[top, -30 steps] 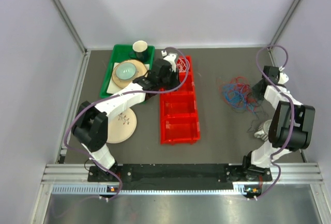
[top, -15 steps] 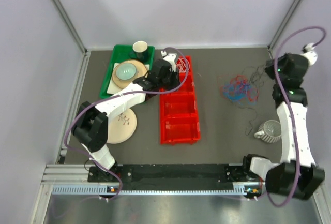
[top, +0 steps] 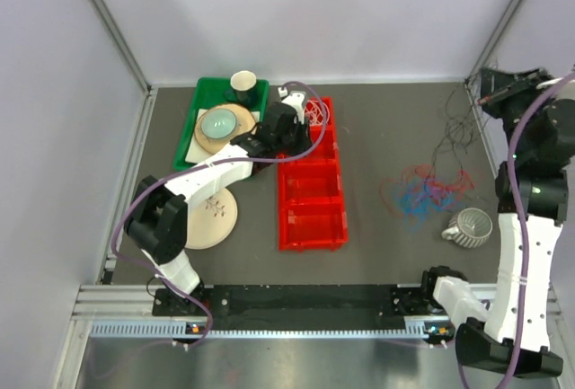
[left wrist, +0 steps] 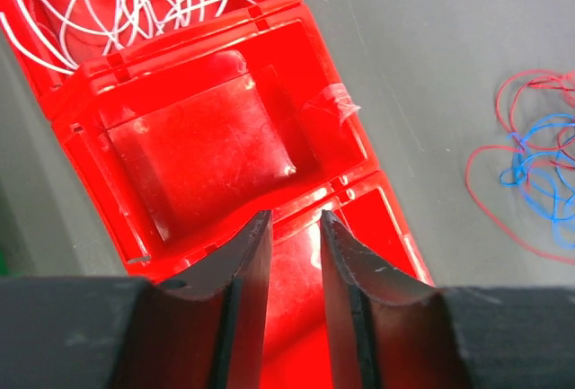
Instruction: Untangle the cables
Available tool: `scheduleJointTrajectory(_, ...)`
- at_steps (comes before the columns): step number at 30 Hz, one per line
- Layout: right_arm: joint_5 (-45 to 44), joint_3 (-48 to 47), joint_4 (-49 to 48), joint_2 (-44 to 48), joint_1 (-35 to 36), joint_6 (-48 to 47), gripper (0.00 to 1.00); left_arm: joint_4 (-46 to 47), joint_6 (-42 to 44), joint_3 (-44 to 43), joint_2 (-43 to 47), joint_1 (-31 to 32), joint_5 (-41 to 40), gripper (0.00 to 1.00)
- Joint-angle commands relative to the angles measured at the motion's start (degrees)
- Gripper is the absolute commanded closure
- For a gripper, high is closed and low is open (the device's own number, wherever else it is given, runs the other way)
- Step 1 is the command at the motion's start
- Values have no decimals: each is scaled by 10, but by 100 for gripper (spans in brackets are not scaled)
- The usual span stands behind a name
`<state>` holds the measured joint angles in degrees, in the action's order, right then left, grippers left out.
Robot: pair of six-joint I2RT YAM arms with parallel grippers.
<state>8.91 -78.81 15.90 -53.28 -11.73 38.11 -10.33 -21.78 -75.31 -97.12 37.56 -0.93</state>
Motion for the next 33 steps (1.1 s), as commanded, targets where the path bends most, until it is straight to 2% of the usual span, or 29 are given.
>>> scheduleJointTrajectory(1,5,91,22,-48,7,-1,100,40,9,-12,43,1,35,60)
scheduleJointTrajectory(4,1,153,12,-76,12,4,100,66,14,-8,59,1,64,48)
scheduleJointTrajectory(6,11,160,7,-86,17,12,100,79,18,-7,67,1,72,45)
scheduleJointTrajectory(9,14,110,5,-99,34,14,100,87,22,-12,69,1,86,41)
scheduleJointTrajectory(15,65,-88,4,-110,90,38,100,158,11,-7,73,1,180,30)
scheduleJointTrajectory(16,60,-124,1,-109,108,35,100,188,8,-5,75,1,197,29)
scheduleJointTrajectory(19,57,-154,-5,-110,115,39,100,277,-25,32,83,1,276,24)
scheduleJointTrajectory(20,58,-156,-5,-111,115,41,100,361,-52,56,86,1,296,23)
scheduleJointTrajectory(24,66,-137,-7,-115,115,53,100,524,-112,97,83,1,323,17)
scheduleJointTrajectory(29,82,-93,-24,-111,115,71,100,581,-150,69,48,5,344,16)
scheduleJointTrajectory(33,94,-74,-33,-111,115,85,100,609,-137,48,12,28,350,16)
